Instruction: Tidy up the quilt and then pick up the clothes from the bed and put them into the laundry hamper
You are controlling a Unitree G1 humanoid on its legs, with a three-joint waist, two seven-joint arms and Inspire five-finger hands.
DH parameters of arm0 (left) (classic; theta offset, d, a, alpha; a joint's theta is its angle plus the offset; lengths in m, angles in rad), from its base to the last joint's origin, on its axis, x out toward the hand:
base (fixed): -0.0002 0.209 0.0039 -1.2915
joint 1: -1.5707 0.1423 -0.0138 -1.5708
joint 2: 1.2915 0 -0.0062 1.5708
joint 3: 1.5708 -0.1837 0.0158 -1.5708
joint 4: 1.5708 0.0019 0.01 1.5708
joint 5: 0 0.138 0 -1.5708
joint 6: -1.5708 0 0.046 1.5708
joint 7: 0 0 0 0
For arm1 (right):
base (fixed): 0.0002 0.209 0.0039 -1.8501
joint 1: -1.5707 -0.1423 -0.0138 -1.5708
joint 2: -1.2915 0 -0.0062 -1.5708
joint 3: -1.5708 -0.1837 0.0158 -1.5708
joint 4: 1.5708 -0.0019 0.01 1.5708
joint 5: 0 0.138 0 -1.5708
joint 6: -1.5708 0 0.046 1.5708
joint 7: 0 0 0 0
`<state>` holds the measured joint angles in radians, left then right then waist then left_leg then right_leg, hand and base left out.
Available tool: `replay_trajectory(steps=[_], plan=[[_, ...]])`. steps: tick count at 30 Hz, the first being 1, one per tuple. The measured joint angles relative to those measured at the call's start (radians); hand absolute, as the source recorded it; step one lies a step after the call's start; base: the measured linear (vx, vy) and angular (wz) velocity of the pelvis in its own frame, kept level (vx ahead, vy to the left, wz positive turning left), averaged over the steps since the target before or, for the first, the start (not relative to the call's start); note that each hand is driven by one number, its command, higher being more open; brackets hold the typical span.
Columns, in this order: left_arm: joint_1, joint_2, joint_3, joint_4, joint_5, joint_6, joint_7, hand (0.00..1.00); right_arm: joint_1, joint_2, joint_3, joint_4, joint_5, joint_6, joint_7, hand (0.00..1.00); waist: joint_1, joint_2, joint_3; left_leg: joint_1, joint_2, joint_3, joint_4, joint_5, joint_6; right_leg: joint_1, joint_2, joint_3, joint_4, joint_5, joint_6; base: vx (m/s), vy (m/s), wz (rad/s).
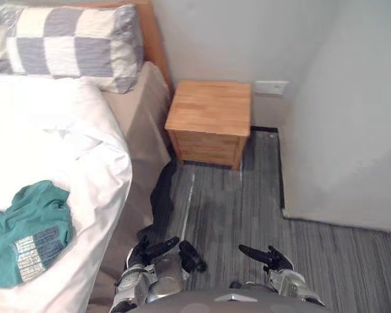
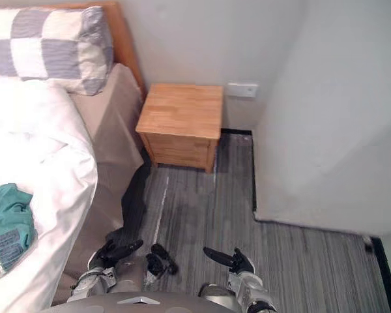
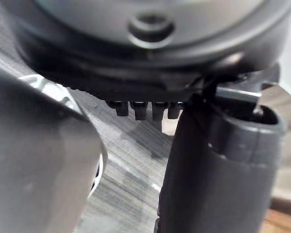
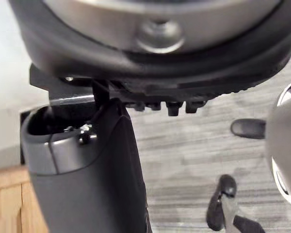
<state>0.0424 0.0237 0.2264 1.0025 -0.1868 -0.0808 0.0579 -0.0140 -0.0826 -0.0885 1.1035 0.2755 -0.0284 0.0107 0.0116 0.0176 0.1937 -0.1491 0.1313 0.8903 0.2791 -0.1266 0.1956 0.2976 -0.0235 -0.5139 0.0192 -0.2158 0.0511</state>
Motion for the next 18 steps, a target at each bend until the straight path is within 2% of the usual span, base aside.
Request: replay_trajectory(steps=[1,2,3,4,5,6,7,9,10,11,12,13,14,15,16,17,18], plan=[[-0.001,0.011,0.009,0.007,-0.003,0.004,-0.003,1.0,-0.001,0.008,-0.003,0.003,-0.021,0.002,0.003,1.0,0.01,-0.017,-0.006,0.023,-0.03,-0.054,-0.044,-0.008,0.006,-0.021,-0.045,-0.024,0.141,-0.029,0.038,0.61,0.068,1.48],[0.002,0.011,0.009,0.018,-0.006,0.008,-0.003,1.0,0.003,0.009,-0.01,0.007,-0.033,0.002,0.004,1.0,0.012,-0.015,-0.005,0.049,-0.041,-0.076,-0.066,-0.008,0.001,-0.046,-0.064,-0.023,0.262,-0.035,0.052,0.61,0.107,1.33],[0.013,0.009,0.019,0.031,-0.017,0.023,0.0,1.0,0.007,0.005,-0.023,0.004,-0.036,0.002,0.013,1.0,0.012,-0.013,-0.007,0.113,-0.062,-0.138,-0.097,-0.01,-0.035,-0.109,-0.127,-0.009,0.542,-0.012,0.101,0.48,0.108,1.02],[0.015,0.015,0.017,0.034,-0.015,0.025,0.001,1.0,0.011,0.005,-0.027,-0.003,-0.037,0.001,0.018,1.0,0.011,-0.016,-0.007,0.147,-0.071,-0.167,-0.104,-0.015,-0.049,-0.133,-0.154,0.008,0.669,-0.003,0.114,0.62,0.082,1.41],[0.023,0.022,0.015,0.042,-0.008,0.024,0.001,1.0,0.016,0.006,-0.032,-0.017,-0.041,0.0,0.019,1.0,0.01,-0.01,-0.006,0.221,-0.078,-0.224,-0.111,-0.031,-0.075,-0.187,-0.197,0.056,0.876,-0.002,0.113,0.63,-0.011,1.28],[0.03,0.024,0.013,0.051,-0.006,0.021,0.001,1.0,0.024,0.003,-0.04,-0.037,-0.046,-0.005,0.02,1.0,0.007,-0.001,-0.007,0.269,-0.078,-0.269,-0.119,-0.036,-0.084,-0.223,-0.217,0.075,0.959,-0.011,0.096,0.84,-0.148,1.8],[0.037,0.025,0.005,0.059,-0.007,0.02,0.001,1.0,0.04,0.004,-0.042,-0.072,-0.052,-0.009,0.022,1.0,-0.002,0.005,-0.022,0.32,-0.068,-0.354,-0.144,-0.034,-0.087,-0.287,-0.23,0.085,0.987,-0.041,0.043,0.67,-0.205,1.58],[0.035,0.023,-0.003,0.059,-0.007,0.02,0.001,1.0,0.029,0.019,-0.038,-0.104,-0.065,-0.014,0.02,1.0,-0.012,0.004,-0.023,0.333,-0.047,-0.445,-0.15,-0.027,-0.099,-0.358,-0.234,0.109,0.922,-0.065,0.009,0.47,-0.298,1.72],[0.027,0.02,-0.024,0.062,-0.007,0.022,0.005,1.0,0.019,0.017,-0.039,-0.1,-0.066,-0.022,0.006,1.0,-0.022,0.004,-0.022,0.335,-0.028,-0.516,-0.152,-0.017,-0.116,-0.41,-0.23,0.149,0.82,-0.074,-0.001,0.34,-0.304,1.74],[0.024,0.017,-0.033,0.064,-0.007,0.024,0.006,1.0,0.017,0.012,-0.039,-0.093,-0.066,-0.018,-0.02,1.0,-0.023,0.005,-0.022,0.332,-0.017,-0.548,-0.152,-0.011,-0.124,-0.429,-0.221,0.184,0.745,-0.072,0.001,0.39,-0.425,2.03],[0.019,0.015,-0.043,0.065,-0.007,0.031,0.005,1.0,0.016,0.014,-0.039,-0.077,-0.065,-0.013,-0.032,1.0,-0.022,0.001,-0.023,0.317,-0.004,-0.63,-0.155,0.004,-0.149,-0.429,-0.195,0.287,0.559,-0.054,0.018,0.29,-0.516,2.31],[0.015,0.03,-0.064,0.062,-0.006,0.03,-0.002,1.0,0.028,0.01,-0.044,-0.073,-0.065,-0.013,-0.019,1.0,-0.023,-0.019,-0.029,0.289,-0.005,-0.728,-0.165,0.005,-0.19,-0.417,-0.166,0.498,0.369,-0.017,0.027,0.34,-0.633,2.55],[0.016,0.039,-0.067,0.054,-0.006,0.023,-0.004,1.0,0.039,0.009,-0.049,-0.074,-0.064,-0.01,-0.01,1.0,-0.027,-0.039,-0.036,0.258,-0.014,-0.773,-0.168,-0.011,-0.224,-0.414,-0.159,0.612,0.305,-0.007,0.024,0.28,-0.691,2.89],[-0.003,0.063,-0.049,0.047,-0.002,-0.001,-0.004,1.0,0.051,0.03,-0.063,-0.054,-0.064,-0.009,0.003,1.0,-0.022,-0.09,-0.02,0.227,-0.036,-0.869,-0.152,-0.015,-0.292,-0.392,-0.156,0.747,0.266,0.047,0.12,0.18,-0.564,2.33],[-0.005,0.038,-0.016,0.049,-0.002,0.0,-0.001,1.0,0.046,0.009,-0.093,-0.017,-0.05,0.003,0.001,1.0,0.003,-0.064,-0.007,0.209,-0.028,-0.895,-0.122,-0.015,-0.302,-0.381,-0.141,0.699,0.299,0.016,0.101,0.16,-0.491,1.89],[0.007,0.021,0.011,0.047,-0.008,0.002,0.003,1.0,0.051,-0.002,-0.093,-0.017,-0.047,0.0,-0.002,1.0,0.01,-0.04,-0.014,0.204,-0.029,-0.896,-0.11,-0.01,-0.306,-0.372,-0.13,0.676,0.291,0.018,0.1,0.14,-0.343,1.31],[0.017,0.008,0.034,0.049,-0.003,0.003,0.017,1.0,0.045,-0.014,-0.09,-0.028,-0.018,-0.006,-0.001,1.0,0.002,-0.007,-0.01,0.207,-0.021,-0.883,-0.127,-0.007,-0.305,-0.347,-0.113,0.597,0.298,0.016,0.087,0.12,-0.268,1.48]])
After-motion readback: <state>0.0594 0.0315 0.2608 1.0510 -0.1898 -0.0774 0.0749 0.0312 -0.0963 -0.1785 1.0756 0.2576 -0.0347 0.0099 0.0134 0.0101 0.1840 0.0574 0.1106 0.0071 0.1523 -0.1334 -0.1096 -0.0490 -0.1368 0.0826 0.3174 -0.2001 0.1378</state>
